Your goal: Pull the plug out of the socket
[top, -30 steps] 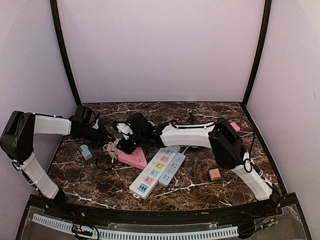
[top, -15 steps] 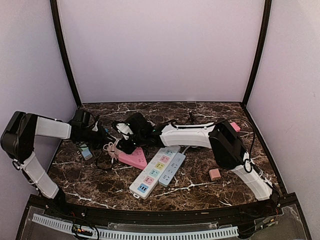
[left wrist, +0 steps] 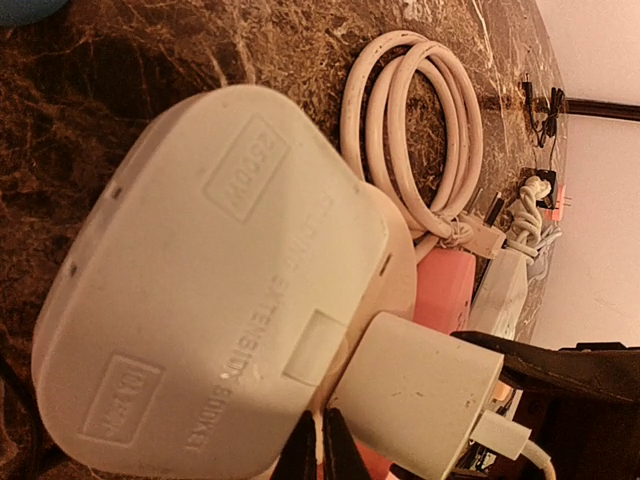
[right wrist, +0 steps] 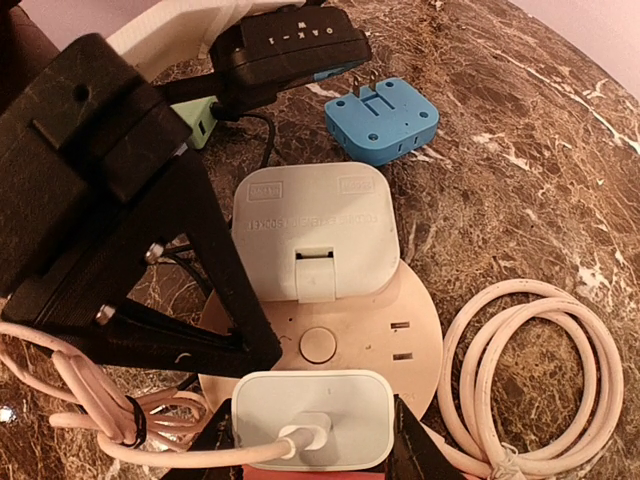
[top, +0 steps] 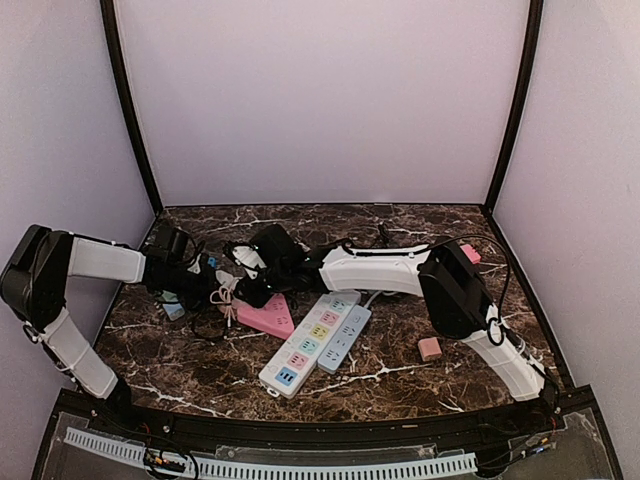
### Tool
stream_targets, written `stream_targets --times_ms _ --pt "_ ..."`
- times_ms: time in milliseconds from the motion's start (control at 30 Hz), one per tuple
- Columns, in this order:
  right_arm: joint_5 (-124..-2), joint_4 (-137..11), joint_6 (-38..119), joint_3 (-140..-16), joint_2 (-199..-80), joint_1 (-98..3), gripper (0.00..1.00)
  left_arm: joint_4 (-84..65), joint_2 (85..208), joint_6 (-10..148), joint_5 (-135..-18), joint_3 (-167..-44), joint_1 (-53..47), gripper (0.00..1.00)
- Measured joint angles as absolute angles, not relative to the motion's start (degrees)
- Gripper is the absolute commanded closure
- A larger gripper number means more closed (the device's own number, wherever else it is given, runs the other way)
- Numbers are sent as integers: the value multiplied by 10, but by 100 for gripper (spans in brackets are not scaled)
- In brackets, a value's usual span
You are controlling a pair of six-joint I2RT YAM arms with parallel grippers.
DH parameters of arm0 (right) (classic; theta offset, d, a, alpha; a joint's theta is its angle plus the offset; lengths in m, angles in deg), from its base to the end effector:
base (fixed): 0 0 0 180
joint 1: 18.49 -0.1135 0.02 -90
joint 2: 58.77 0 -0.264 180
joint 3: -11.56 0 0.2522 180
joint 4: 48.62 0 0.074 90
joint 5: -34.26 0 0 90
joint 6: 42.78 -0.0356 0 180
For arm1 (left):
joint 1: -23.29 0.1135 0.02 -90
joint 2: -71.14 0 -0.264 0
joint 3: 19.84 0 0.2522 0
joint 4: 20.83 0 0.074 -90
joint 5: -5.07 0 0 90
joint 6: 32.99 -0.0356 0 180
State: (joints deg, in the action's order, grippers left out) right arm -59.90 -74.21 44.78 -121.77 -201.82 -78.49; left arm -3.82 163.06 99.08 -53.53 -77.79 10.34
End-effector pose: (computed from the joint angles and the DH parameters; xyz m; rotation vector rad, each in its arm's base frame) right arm 0.2822 0.4940 0.1663 -1.1308 1.9701 0.6793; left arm 0.2918 -0.0861 0.1553 -0.4002 2.5637 -1.0663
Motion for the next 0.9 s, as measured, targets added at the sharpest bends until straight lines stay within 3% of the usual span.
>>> stream_targets --times_ms 900 --pt "-607 -741 472 -1222 -2021 -784 85 -72 1664 998 -608 -793 74 100"
